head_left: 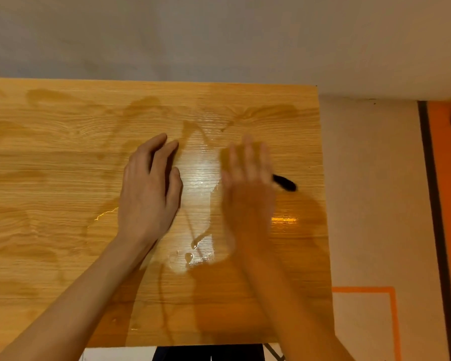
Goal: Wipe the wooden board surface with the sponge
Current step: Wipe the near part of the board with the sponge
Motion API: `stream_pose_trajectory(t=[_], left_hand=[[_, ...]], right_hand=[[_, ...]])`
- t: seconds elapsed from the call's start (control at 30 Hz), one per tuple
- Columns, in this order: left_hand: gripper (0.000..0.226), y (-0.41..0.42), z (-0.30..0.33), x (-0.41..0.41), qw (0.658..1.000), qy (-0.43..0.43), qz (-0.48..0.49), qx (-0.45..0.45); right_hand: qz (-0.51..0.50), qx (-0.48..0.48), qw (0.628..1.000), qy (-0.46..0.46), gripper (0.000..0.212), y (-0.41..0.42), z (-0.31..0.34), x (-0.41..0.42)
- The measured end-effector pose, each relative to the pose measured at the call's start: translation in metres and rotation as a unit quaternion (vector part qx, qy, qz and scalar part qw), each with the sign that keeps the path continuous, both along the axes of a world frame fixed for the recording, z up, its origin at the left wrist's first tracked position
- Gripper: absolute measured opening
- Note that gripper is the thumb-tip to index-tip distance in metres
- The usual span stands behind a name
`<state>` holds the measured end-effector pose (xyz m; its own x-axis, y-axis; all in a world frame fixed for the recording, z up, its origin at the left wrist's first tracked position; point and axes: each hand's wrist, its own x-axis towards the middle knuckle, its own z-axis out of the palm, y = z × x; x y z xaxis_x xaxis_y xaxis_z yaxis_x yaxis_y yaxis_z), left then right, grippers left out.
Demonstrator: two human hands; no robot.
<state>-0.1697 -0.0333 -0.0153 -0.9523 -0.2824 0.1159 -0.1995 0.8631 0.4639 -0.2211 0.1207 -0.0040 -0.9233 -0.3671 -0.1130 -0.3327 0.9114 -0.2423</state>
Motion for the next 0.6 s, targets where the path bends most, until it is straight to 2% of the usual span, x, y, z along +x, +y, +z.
stream_pose_trajectory(t=[0.1, 0.17, 0.2, 0.23, 0.3, 0.37, 0.47, 0.57, 0.6], left_hand=[[0.044, 0.001, 0.001, 0.0, 1.0, 0.0, -0.004, 0.001], [0.044, 0.001, 0.001, 0.001, 1.0, 0.002, -0.006, 0.003], [0.044, 0.001, 0.0, 0.001, 1.0, 0.001, -0.006, 0.002], [0.044, 0.001, 0.0, 0.001, 1.0, -0.001, -0.005, 0.0], [0.044, 0.0, 0.001, 0.0, 1.0, -0.006, -0.003, -0.003], [0.044, 0.001, 0.002, 0.0, 1.0, -0.008, 0.001, -0.005], [0.044, 0.002, 0.001, 0.0, 1.0, -0.007, 0.0, -0.005], [0.045, 0.002, -0.001, 0.0, 1.0, -0.002, -0.002, -0.001], [0.045, 0.001, -0.002, 0.001, 1.0, -0.001, -0.003, -0.001]], right_hand=[[0.044, -0.09, 0.994, 0.047, 0.046, 0.009, 0.001, -0.009], [-0.022, -0.137, 0.986, 0.097, 0.039, 0.051, -0.001, -0.023], [-0.08, -0.164, 0.98, 0.08, 0.039, 0.071, 0.0, -0.031], [-0.136, -0.165, 0.975, 0.061, 0.04, 0.082, 0.003, -0.039], [-0.158, -0.133, 0.977, 0.053, 0.046, 0.07, 0.0, -0.046], [-0.094, -0.072, 0.992, 0.05, 0.057, 0.03, -0.005, -0.035], [-0.004, -0.131, 0.99, 0.054, 0.048, -0.018, -0.007, -0.027], [0.102, -0.105, 0.987, 0.068, 0.048, 0.013, -0.002, -0.044], [0.091, -0.105, 0.988, 0.065, 0.049, 0.037, -0.004, -0.054]])
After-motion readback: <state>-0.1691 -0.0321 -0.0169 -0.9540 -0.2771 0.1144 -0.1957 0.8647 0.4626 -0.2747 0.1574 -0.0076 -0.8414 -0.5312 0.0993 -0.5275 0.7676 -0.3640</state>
